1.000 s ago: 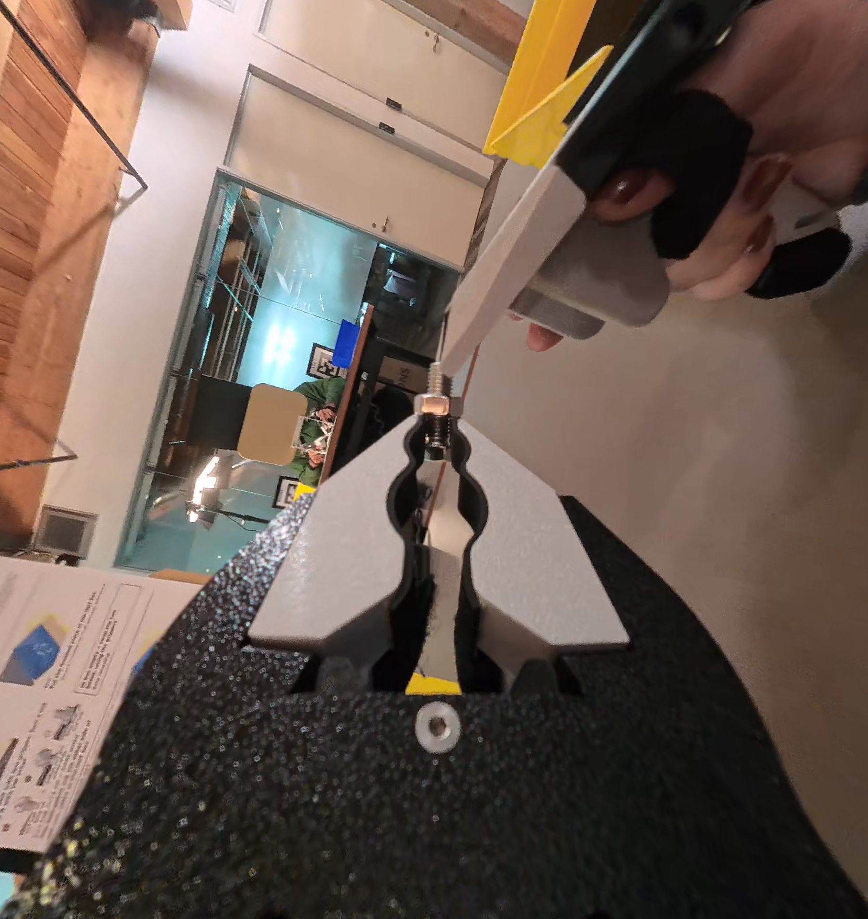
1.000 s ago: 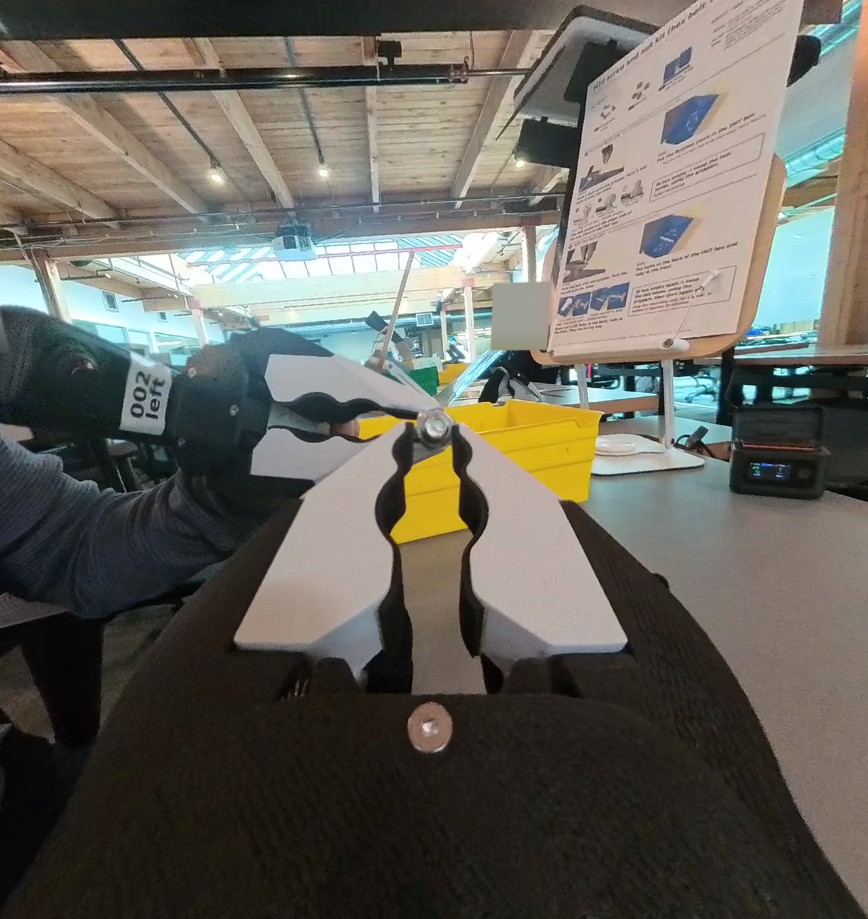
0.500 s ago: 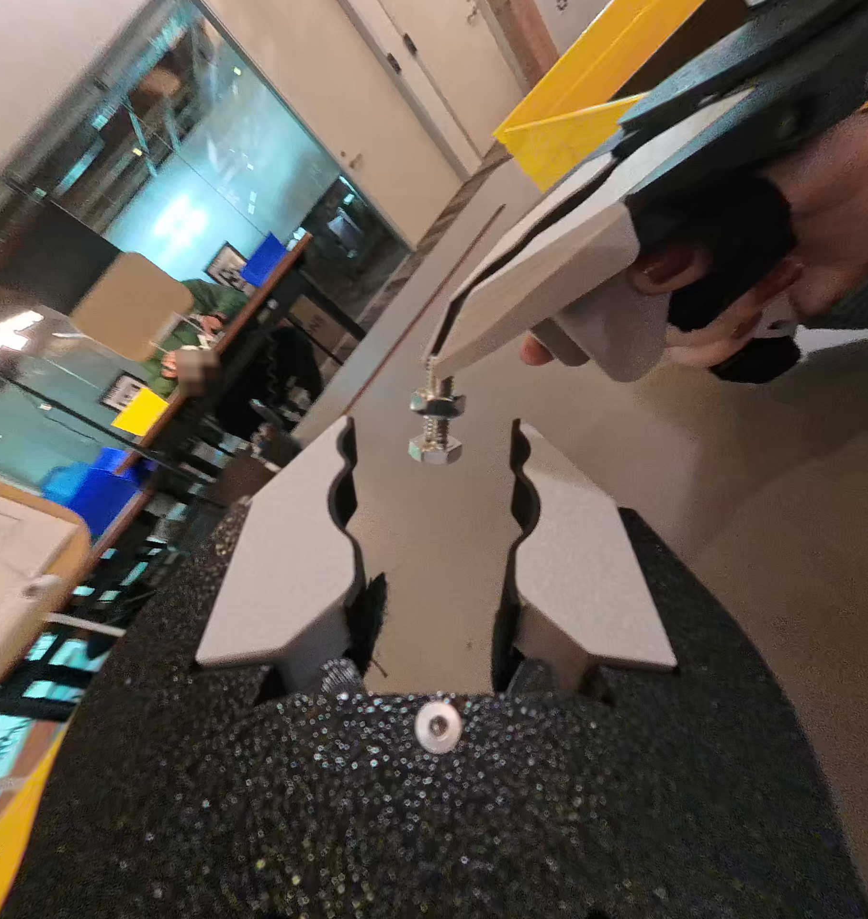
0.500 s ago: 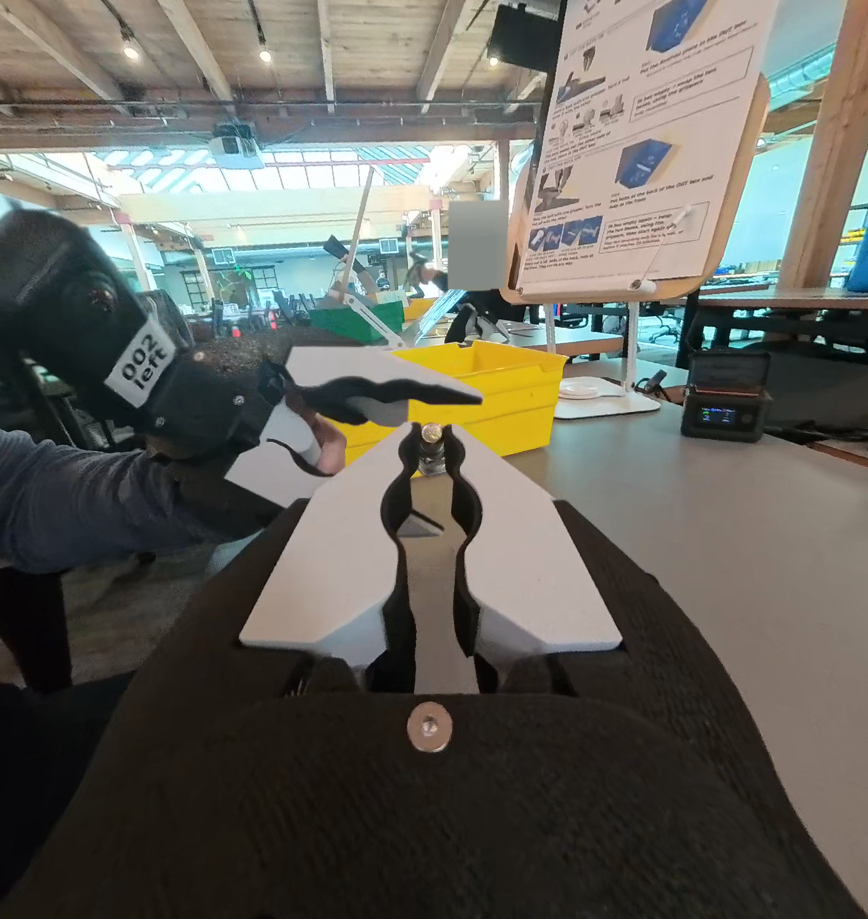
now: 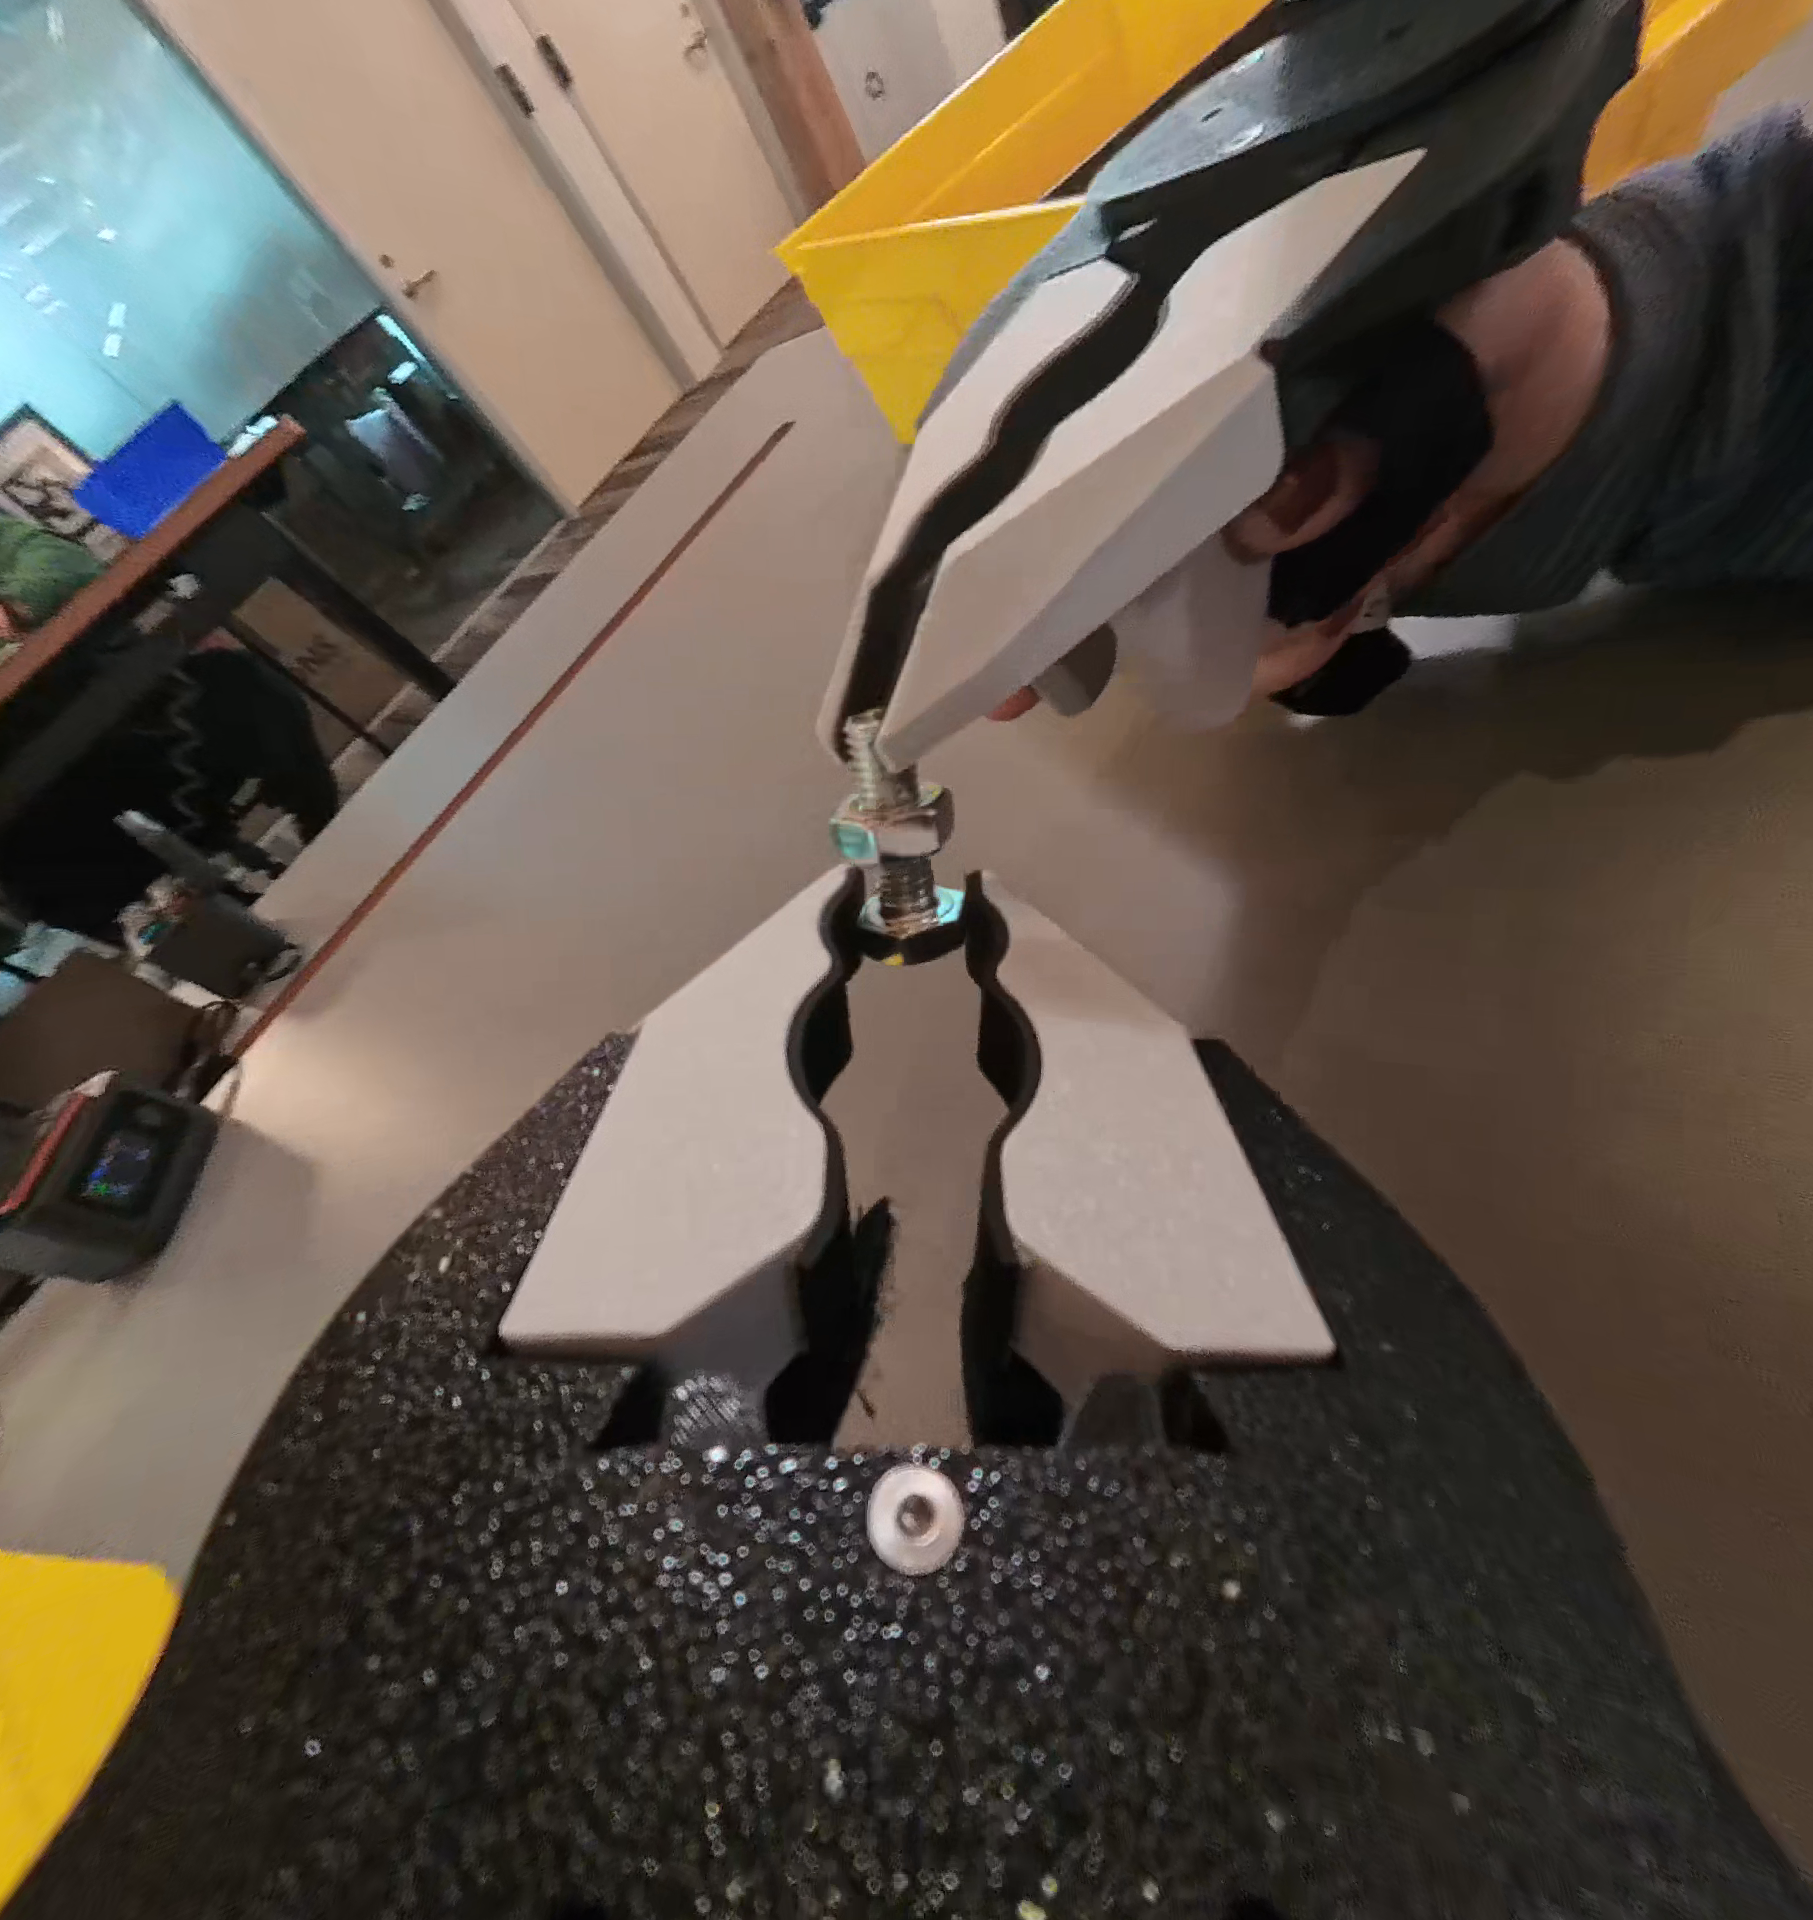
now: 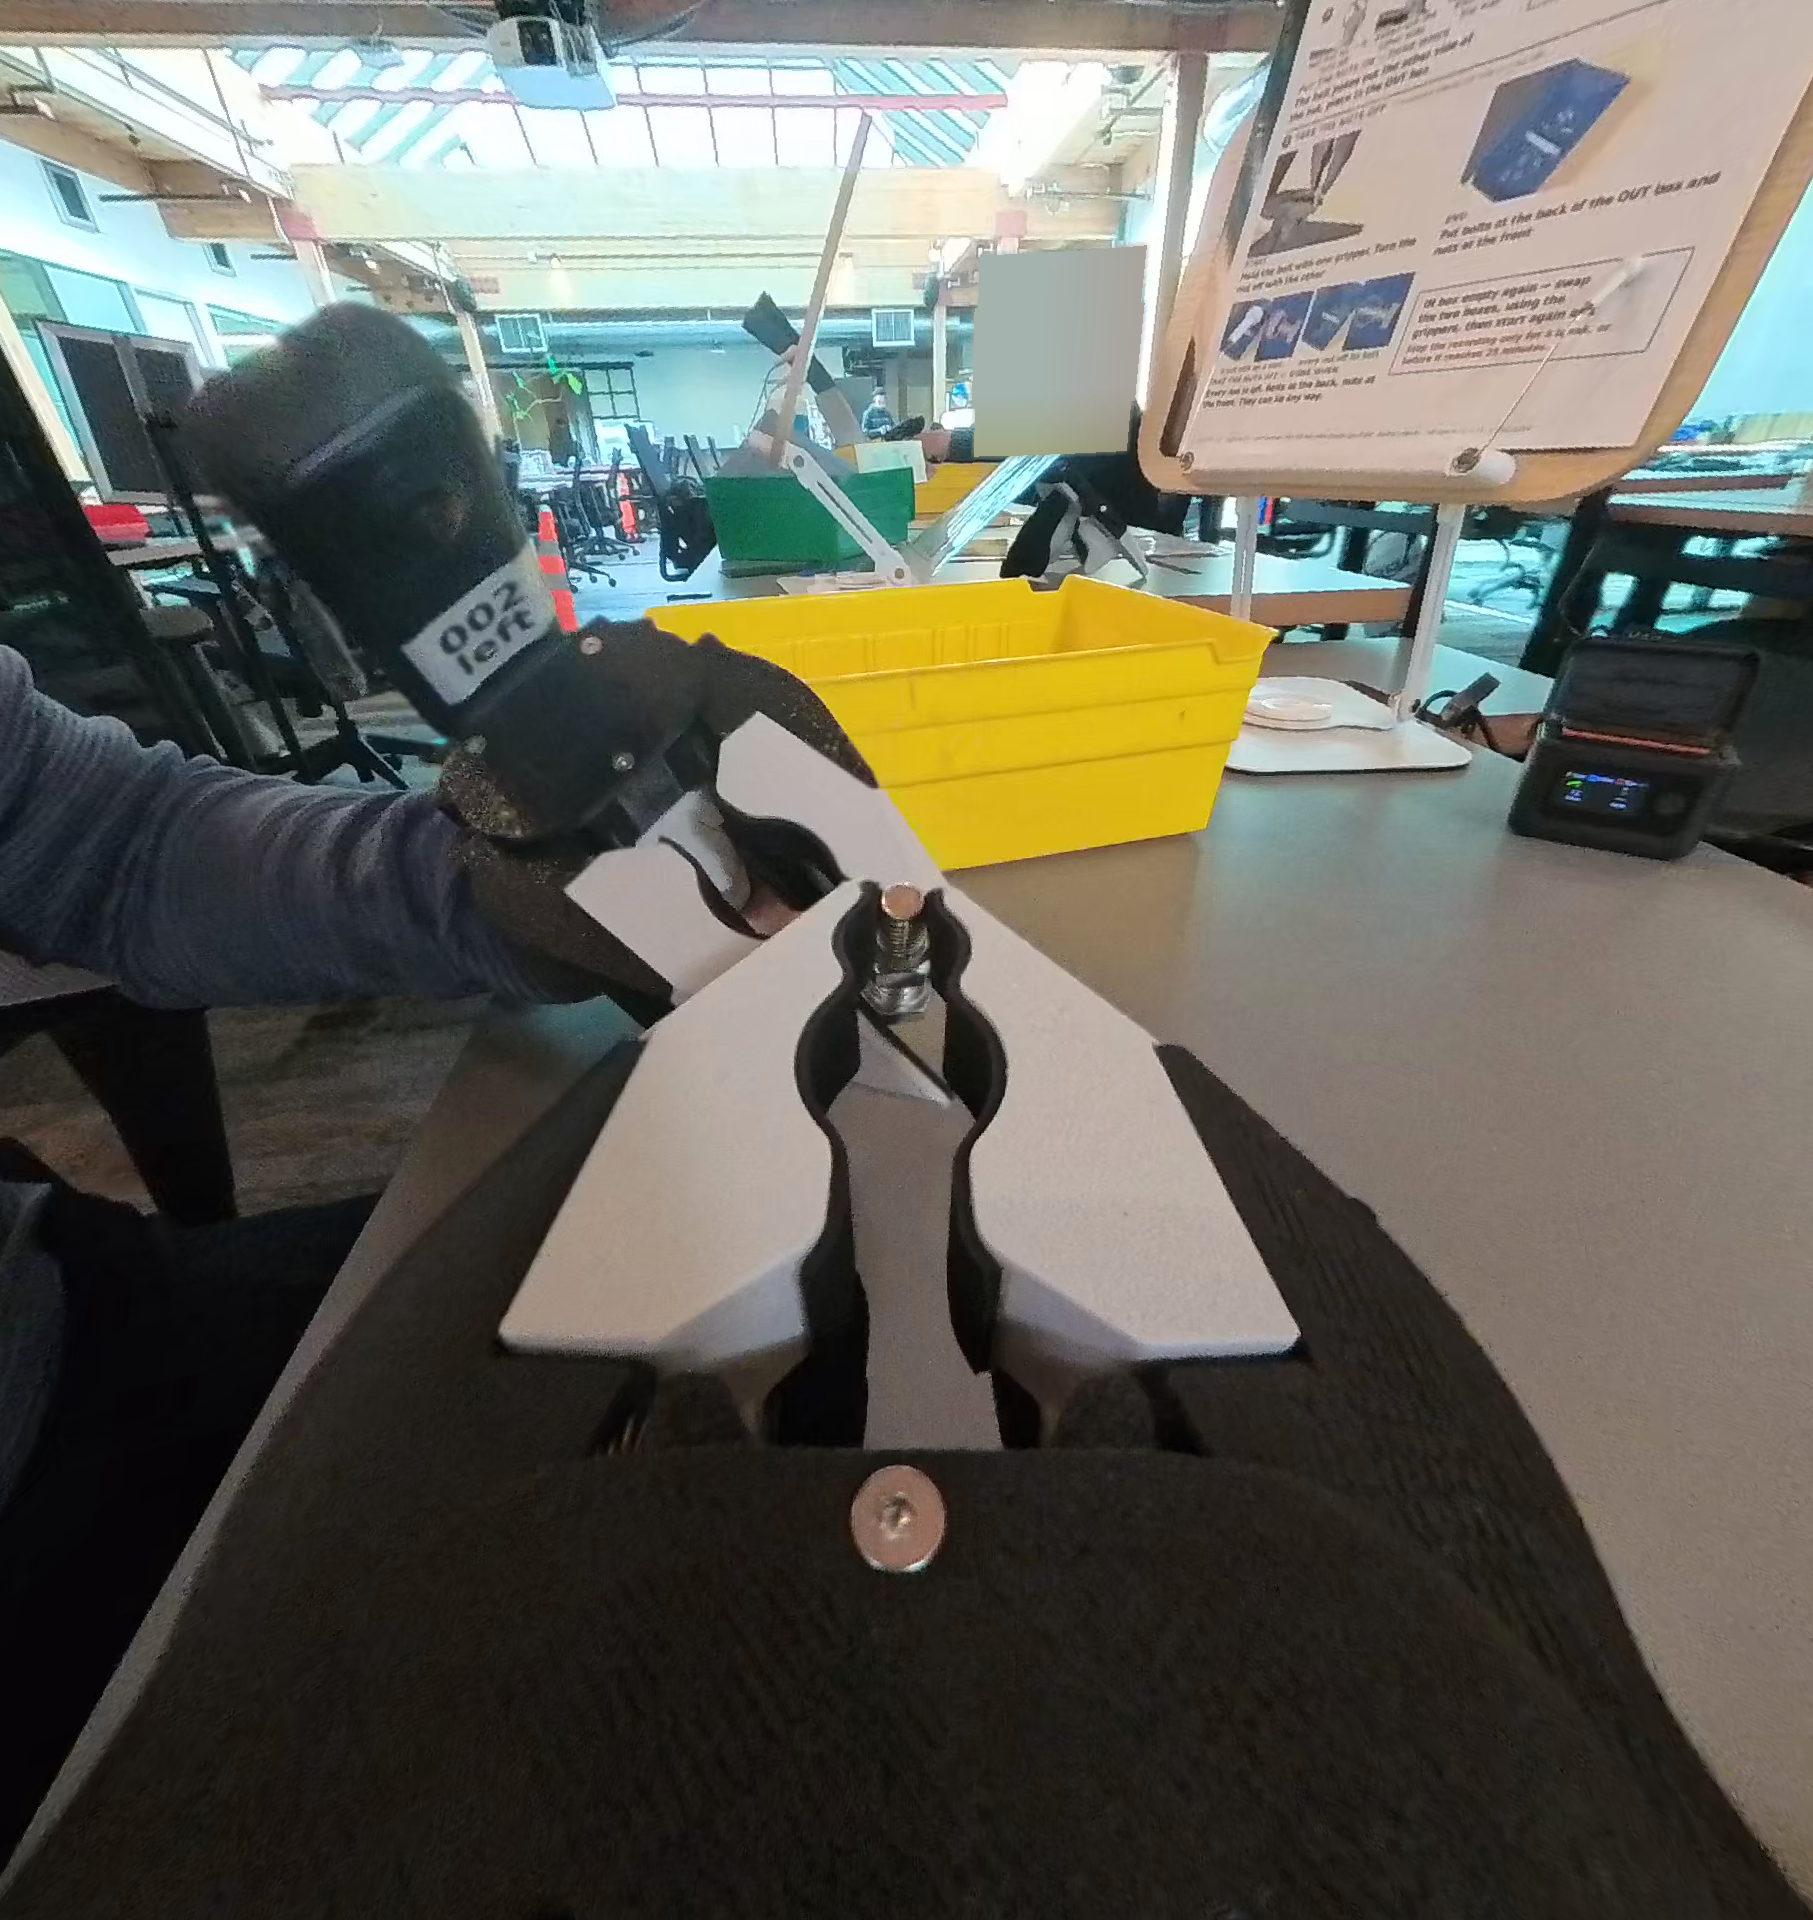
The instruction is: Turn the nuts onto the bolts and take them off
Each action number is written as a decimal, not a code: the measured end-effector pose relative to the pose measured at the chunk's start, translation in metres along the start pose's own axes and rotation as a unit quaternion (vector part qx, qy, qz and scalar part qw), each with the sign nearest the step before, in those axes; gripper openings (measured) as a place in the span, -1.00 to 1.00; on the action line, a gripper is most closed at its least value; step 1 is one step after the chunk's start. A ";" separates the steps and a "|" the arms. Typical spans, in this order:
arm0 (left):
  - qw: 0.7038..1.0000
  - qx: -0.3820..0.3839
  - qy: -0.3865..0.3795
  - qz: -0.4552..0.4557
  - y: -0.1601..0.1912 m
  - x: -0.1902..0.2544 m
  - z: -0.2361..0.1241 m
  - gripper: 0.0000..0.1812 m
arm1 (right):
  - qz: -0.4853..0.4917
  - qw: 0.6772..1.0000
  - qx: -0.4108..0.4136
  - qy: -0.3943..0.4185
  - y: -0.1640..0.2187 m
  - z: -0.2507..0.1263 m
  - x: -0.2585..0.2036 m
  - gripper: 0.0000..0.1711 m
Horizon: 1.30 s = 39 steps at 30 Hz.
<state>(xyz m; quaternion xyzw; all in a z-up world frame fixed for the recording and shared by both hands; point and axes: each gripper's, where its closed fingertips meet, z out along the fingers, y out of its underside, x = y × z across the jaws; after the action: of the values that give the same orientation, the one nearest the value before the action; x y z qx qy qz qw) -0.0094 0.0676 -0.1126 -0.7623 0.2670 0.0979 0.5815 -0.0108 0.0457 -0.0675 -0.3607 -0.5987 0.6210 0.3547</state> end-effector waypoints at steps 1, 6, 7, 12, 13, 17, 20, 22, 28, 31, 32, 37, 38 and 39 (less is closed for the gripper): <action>1.000 0.004 0.008 -0.012 0.000 0.000 0.000 -0.81 | 0.007 1.000 0.001 -0.002 0.000 0.000 0.000 -0.91; 0.999 0.000 -0.032 -0.039 0.012 -0.008 0.004 -0.81 | 0.055 0.998 -0.015 0.019 0.009 0.003 0.011 -0.66; 0.999 -0.003 -0.031 -0.041 0.016 -0.006 0.007 -0.81 | 0.063 0.997 -0.033 0.017 0.015 0.005 0.011 -0.63; 0.999 -0.030 -0.020 0.015 0.025 0.006 0.013 -0.82 | 0.076 0.994 -0.083 -0.011 0.031 0.012 0.001 -0.65; 0.999 -0.039 -0.018 0.027 0.028 0.009 0.015 -0.82 | 0.069 0.994 -0.082 -0.019 0.030 0.013 -0.003 -0.64; 0.994 -0.075 -0.029 0.072 0.040 0.008 0.018 -0.82 | 0.023 0.996 -0.081 0.007 0.029 0.013 0.002 -0.61; 0.978 -0.111 -0.063 0.167 0.051 -0.001 0.016 -0.82 | 0.047 0.990 -0.129 0.019 0.044 0.009 0.009 -0.61; 0.960 -0.136 -0.080 0.231 0.057 -0.003 0.016 -0.81 | 0.054 0.986 -0.154 0.021 0.051 0.008 0.010 -0.62; 0.943 -0.152 -0.085 0.284 0.059 0.001 0.018 -0.81 | 0.068 0.972 -0.223 0.028 0.072 0.007 0.013 -0.62; 0.947 -0.153 -0.082 0.272 0.059 0.001 0.018 -0.81 | 0.065 0.968 -0.241 0.020 0.077 0.009 0.010 -0.62; 0.945 -0.154 -0.085 0.275 0.059 0.001 0.018 -0.81 | 0.062 0.968 -0.242 0.013 0.078 0.009 0.008 -0.62; 0.948 -0.158 -0.081 0.263 0.060 0.000 0.018 -0.82 | 0.033 0.980 -0.197 -0.021 0.063 0.009 -0.003 -0.65; 0.950 -0.158 -0.079 0.257 0.060 0.000 0.018 -0.82 | 0.034 0.981 -0.189 -0.005 0.061 0.008 0.002 -0.65; 0.951 -0.159 -0.077 0.254 0.060 0.000 0.018 -0.82 | 0.040 0.982 -0.187 0.007 0.060 0.008 0.007 -0.63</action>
<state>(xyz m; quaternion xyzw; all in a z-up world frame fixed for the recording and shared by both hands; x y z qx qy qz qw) -0.0377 0.0734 -0.1687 -0.7417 0.3872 0.3421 0.4277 -0.0215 0.0458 -0.1277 -0.4484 -0.6868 0.5095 0.2603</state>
